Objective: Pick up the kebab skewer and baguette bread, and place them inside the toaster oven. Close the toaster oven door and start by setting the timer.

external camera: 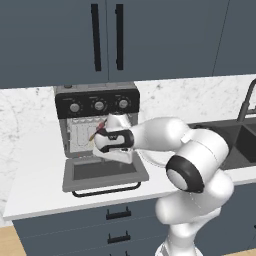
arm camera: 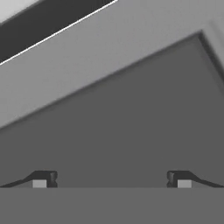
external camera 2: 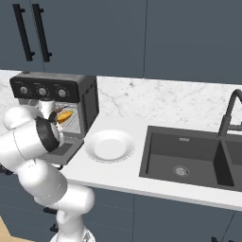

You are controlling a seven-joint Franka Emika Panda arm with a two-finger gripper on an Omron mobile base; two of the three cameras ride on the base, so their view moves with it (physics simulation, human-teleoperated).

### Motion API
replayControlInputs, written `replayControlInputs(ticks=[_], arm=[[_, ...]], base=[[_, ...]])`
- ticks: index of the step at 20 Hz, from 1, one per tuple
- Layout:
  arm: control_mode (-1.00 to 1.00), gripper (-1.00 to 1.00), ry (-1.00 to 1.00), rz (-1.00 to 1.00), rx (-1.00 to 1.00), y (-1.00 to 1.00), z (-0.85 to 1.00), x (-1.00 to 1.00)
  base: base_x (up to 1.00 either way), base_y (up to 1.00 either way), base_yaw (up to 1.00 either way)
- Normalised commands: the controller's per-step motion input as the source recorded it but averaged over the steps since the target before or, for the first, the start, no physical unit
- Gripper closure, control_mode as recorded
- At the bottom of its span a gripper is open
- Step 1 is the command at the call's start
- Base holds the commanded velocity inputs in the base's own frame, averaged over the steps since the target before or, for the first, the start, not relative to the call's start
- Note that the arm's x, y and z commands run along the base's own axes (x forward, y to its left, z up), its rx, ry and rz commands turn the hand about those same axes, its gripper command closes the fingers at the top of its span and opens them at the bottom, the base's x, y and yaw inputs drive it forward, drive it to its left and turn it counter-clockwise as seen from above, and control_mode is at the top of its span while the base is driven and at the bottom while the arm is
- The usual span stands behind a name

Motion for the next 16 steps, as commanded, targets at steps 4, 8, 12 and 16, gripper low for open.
replayControlInputs(ticks=[4,8,12,16], arm=[[-1.0,-1.0,0.0,0.0,0.0,0.0,0.0,0.54],[-1.0,-1.0,0.0,-0.05,0.0,0.0,0.01,0.46],[-1.0,-1.0,-0.02,-0.11,0.0,0.03,0.0,0.44],[-1.0,-1.0,-0.02,-0.13,0.0,0.03,0.0,0.32]], base=[[0.0,0.0,0.0],[0.0,0.0,0.0],[0.0,0.0,0.0],[0.0,0.0,0.0]])
